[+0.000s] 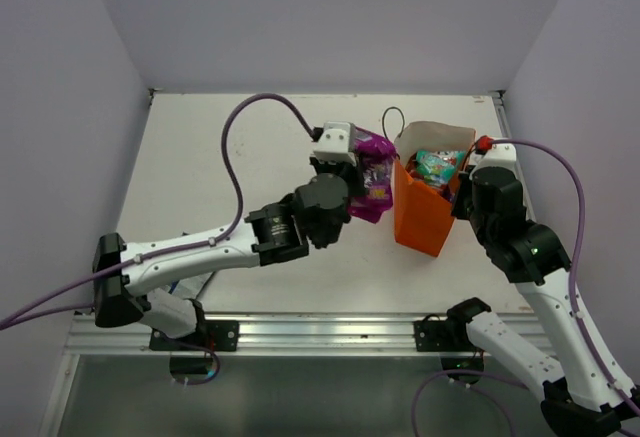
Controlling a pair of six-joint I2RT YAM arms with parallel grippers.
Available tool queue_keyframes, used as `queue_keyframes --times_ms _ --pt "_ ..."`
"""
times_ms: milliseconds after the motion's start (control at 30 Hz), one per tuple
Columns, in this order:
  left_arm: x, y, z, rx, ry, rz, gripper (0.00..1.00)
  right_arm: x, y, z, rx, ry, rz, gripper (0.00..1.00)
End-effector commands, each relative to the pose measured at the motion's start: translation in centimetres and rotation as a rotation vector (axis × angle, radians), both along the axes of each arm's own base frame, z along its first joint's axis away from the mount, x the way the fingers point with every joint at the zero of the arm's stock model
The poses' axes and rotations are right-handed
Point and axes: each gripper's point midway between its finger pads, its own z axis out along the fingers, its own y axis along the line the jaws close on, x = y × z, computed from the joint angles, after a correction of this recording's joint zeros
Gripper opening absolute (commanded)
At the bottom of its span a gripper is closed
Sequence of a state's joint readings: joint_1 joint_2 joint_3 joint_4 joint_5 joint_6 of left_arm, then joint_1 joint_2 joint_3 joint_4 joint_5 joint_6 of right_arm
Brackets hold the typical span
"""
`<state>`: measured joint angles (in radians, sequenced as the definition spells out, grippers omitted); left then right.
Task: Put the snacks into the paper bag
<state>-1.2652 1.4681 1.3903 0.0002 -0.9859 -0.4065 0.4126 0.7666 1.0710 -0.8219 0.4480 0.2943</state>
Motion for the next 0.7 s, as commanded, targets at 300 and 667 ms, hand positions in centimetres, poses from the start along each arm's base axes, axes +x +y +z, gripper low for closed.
queue_keyframes --times_ms 300,667 --pt "5.2 -8.5 14.7 -0.126 -0.603 -0.575 0.0 0.5 0.9 0.3 0.011 -0.02 0.042 0.0" --pt "5.7 -11.3 14.5 -0.229 -0.633 -0.818 0.0 0.6 1.2 0.3 0.013 -0.02 0.053 0.0"
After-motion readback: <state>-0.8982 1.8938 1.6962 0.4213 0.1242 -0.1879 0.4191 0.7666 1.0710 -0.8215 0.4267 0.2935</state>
